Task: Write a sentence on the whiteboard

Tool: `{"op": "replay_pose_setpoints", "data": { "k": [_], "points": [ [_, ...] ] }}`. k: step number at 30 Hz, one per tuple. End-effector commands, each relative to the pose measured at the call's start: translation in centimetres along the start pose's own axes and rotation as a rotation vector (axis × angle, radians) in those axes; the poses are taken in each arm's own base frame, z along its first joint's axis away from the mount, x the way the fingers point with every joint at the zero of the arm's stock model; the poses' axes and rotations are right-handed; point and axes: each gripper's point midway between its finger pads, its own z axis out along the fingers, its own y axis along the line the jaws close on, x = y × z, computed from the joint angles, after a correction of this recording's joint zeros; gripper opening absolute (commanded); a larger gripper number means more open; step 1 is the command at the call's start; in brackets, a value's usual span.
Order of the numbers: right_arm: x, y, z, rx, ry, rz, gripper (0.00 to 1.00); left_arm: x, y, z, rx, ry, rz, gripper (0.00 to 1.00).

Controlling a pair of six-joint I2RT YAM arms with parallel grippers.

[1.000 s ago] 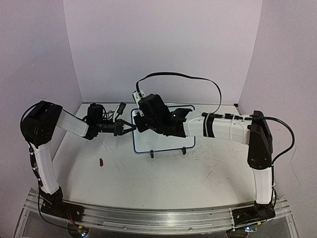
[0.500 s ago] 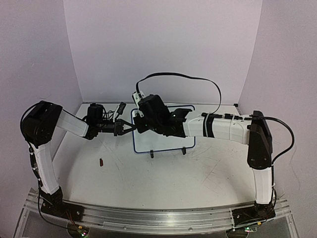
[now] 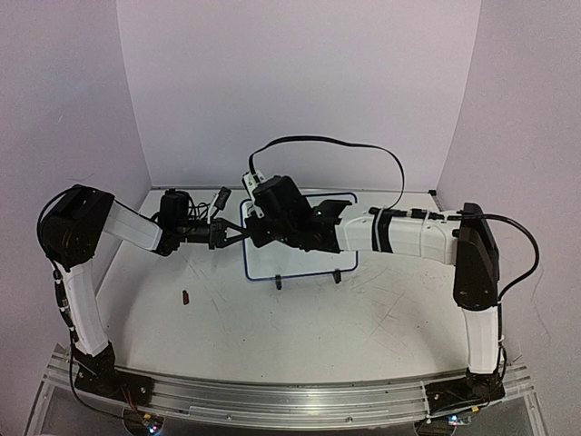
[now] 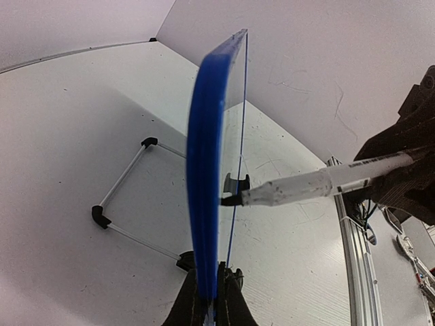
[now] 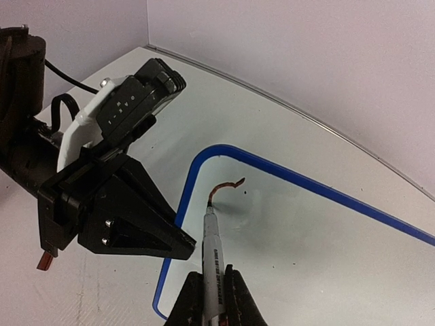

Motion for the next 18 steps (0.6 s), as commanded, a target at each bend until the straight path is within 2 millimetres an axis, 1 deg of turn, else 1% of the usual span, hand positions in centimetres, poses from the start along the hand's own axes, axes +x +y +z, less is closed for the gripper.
{"op": "replay_pose_setpoints", "data": {
  "k": [1, 6, 18],
  "points": [
    [0.6, -0.5, -0.1, 0.011, 0.016, 0.010, 0.00, -1.4, 0.8, -0.6, -0.084, -0.029, 0.051, 0.00],
    [1.0, -0.8, -0.4, 0.022, 0.026, 0.011, 0.00, -1.3, 0.7, -0.6, -0.084, -0.029, 0.052, 0.00],
    [1.1, -2.0, -1.0, 0.069, 0.024, 0.009, 0.00, -1.2, 0.8, -0.6, -0.086, -0.027, 0.051, 0.00]
  ]
}}
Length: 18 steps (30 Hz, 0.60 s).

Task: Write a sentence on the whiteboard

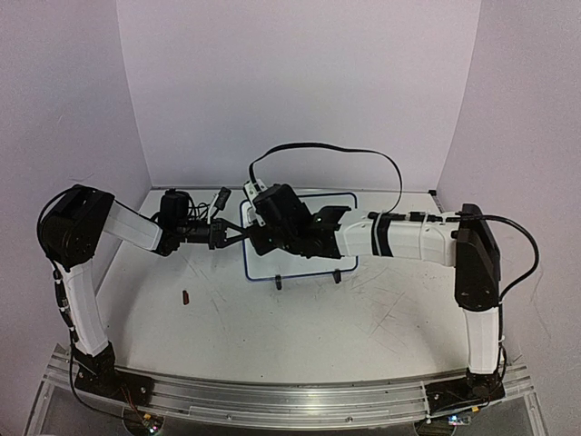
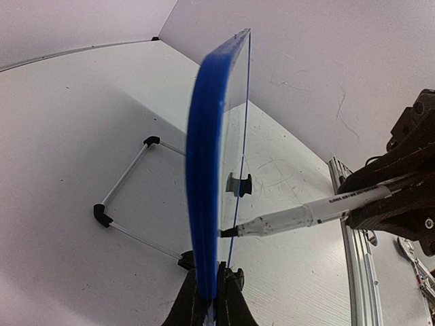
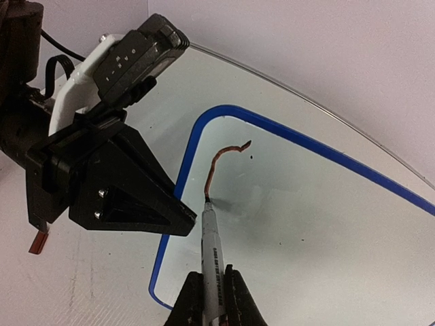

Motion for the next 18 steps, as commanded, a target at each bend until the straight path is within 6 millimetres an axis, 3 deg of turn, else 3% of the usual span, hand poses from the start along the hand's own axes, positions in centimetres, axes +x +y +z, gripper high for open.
{"op": "replay_pose_setpoints", "data": {
  "k": [1, 18],
  "points": [
    [-0.9, -2.2, -1.2, 0.068, -0.015, 0.023, 0.00, -1.4, 0.7, -0.6, -0.077, -0.030, 0.057, 0.00],
    [-1.9, -3.8, -2.2, 0.135, -0.044, 0.035, 0.00, -1.2, 0.7, -0.6, -0.078, -0.027, 0.054, 0.00]
  ]
}}
